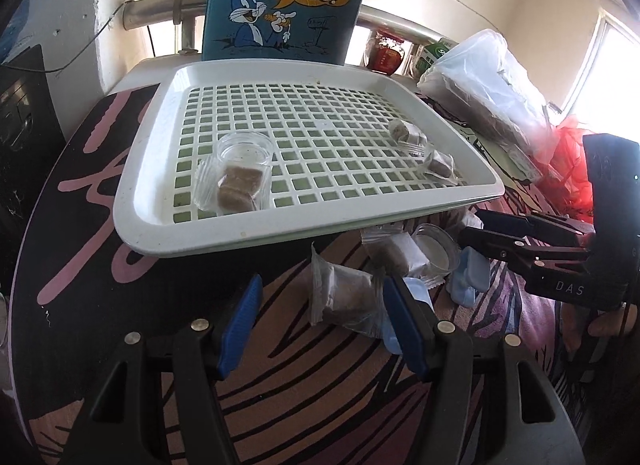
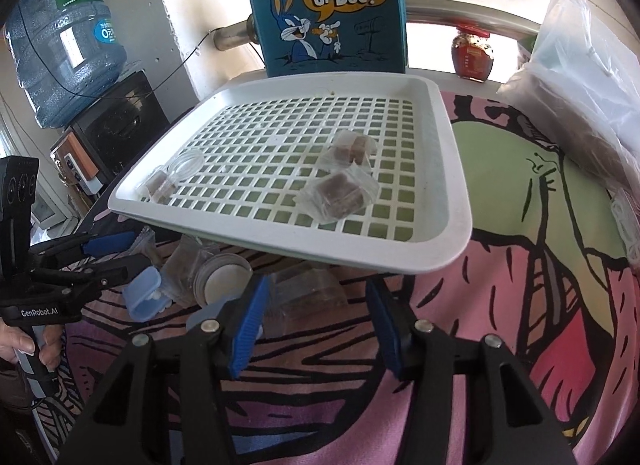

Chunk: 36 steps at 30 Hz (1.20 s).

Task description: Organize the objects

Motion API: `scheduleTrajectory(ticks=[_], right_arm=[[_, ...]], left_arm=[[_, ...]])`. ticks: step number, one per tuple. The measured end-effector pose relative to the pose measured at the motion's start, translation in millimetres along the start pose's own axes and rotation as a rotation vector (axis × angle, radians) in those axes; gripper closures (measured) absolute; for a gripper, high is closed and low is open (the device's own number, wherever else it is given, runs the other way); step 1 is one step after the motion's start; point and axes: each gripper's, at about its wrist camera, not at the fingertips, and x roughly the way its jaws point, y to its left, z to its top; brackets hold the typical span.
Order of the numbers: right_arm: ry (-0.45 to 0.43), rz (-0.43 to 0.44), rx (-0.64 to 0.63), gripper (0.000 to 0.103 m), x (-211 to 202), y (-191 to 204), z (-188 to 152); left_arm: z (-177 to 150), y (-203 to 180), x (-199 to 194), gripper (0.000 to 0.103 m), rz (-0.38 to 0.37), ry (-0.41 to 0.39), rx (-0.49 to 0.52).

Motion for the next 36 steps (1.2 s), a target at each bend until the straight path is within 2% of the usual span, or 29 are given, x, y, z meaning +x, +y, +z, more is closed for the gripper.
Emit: scheduleTrajectory(ticks=[1,3,5,7,10,14,18,20,23,26,31,36], right_arm=[[0.008,0.003,-0.007,0.057,2,2,-1],[0.009,-0.002,-0.012,0.06,4,3,-3],[0.009,0.009,-0.004,0.066,4,1,-2],[0.006,0.023,0.009,0.072,3,0,-3],[0.0,0.032,0.003,0.073,0,3,-6],[-0.062,0.046,0.026,0.074,-17,7,-12],[-0.14,0.039,0.021,0.074,-37,15,-17],[-0.197,0.047,0.008,0.074,-48,22,-16],[-0.243,0.038,-0.024,0.074,-55,36,-13],[-0.265,0.002,-0.069,0.074,-55,49,-15],[-0.275,-0.01,-0.092,0.074,-52,54,-20],[-0.293,-0.008,-0.093,0.074,-54,53,-22]], left_arm=[[0,-1,0,0.045,-0.004,0.0,0.006],[0,1,0,0.062,-0.025,0.003,-0.001],[0,3,0,0.072,-0.036,0.006,-0.006],[-1,2,-1,0.072,-0.04,0.008,0.008],[-4,-1,-3,0.073,-0.056,0.008,0.025],[-9,5,-19,0.073,-0.08,-0.032,-0.009],[-10,9,-36,0.073,-0.058,-0.112,-0.014],[-8,8,-38,0.073,-0.056,-0.127,-0.009],[-11,2,-37,0.073,-0.014,-0.141,0.026],[-11,-2,-41,0.073,0.017,-0.168,0.043],[-12,-2,-47,0.073,0.04,-0.206,0.047],[-13,-2,-53,0.073,0.032,-0.239,0.045]])
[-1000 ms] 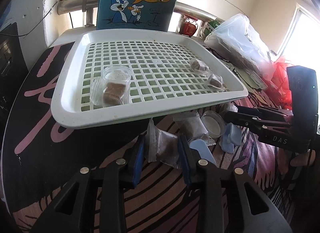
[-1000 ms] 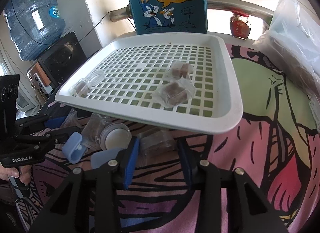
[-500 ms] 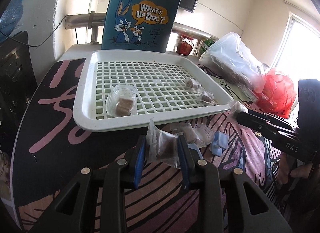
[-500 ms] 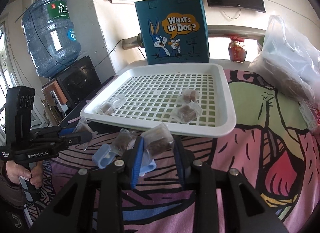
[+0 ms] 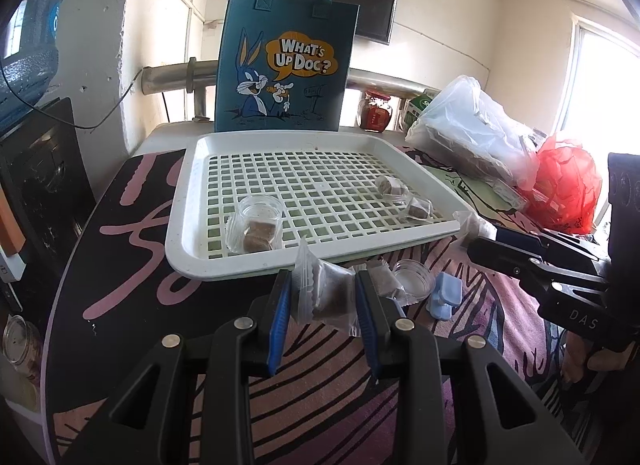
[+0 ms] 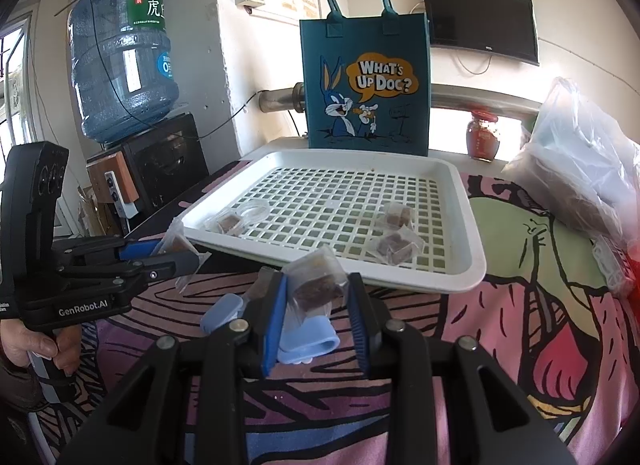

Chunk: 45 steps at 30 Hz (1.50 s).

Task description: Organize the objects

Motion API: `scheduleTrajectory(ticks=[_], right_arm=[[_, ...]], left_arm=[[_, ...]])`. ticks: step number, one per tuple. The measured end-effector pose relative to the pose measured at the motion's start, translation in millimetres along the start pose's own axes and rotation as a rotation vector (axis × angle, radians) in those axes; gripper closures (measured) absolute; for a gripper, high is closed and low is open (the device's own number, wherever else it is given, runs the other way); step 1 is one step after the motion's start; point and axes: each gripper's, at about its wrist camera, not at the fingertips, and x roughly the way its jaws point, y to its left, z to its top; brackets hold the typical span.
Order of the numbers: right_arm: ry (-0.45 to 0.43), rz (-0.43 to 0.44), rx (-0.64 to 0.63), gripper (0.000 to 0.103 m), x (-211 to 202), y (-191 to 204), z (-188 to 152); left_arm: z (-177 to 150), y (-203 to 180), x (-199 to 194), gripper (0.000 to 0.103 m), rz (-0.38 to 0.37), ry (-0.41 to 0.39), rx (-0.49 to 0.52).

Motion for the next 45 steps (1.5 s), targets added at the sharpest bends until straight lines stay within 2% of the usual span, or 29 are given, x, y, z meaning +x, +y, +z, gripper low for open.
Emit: scheduleTrajectory(ticks=[6,45], right_arm=[[0.003,-0.004,-0.006,0.074,1.4,2.2,0.2],[-0.008,0.007,0.018,0.074,-0.6,-3.8,-0.7]], left_arm=[[-0.9,-3.5,-4.0,0.072,0.005,-0.02,0.012],[-3.4,0.3,-0.4,0.072,0.006,-0.001,-0.016]])
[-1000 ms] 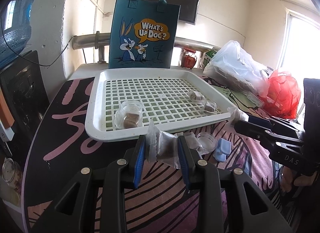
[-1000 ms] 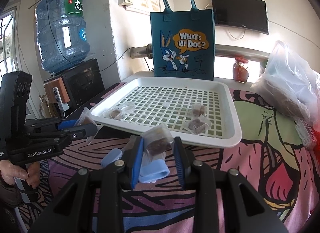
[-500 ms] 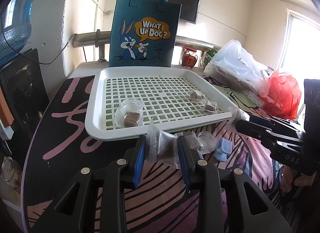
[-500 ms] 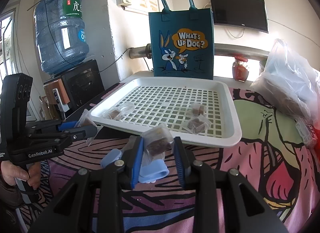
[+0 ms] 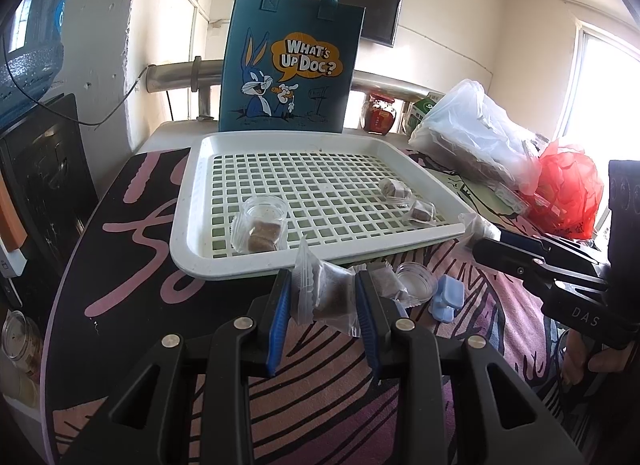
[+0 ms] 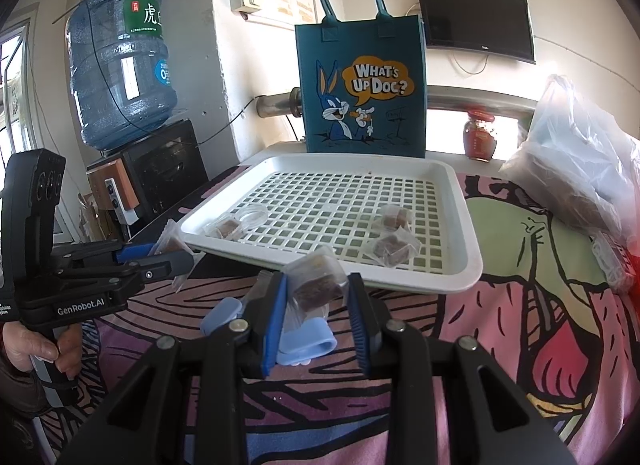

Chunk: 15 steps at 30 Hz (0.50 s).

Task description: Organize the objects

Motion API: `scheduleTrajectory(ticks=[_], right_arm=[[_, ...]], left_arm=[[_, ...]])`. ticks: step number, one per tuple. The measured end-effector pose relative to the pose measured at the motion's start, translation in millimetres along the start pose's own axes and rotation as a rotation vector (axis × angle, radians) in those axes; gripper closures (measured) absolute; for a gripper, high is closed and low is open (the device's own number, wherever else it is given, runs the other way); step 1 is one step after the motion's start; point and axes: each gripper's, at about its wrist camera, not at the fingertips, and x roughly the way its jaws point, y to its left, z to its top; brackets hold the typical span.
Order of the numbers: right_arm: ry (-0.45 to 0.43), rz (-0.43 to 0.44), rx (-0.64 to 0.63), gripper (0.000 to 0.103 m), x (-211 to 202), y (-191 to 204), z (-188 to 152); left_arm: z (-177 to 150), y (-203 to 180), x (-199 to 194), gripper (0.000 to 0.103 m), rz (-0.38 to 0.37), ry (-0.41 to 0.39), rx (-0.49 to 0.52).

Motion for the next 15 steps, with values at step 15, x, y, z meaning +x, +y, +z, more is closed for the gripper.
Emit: scheduleTrajectory(ticks=[15], right_arm=[[-0.001,0.001,0.006,0.074,-1.2,-1.6,0.4]], left_arm=[[0.2,0.7,0.4,0.072,0.0,0.002,-0.004]])
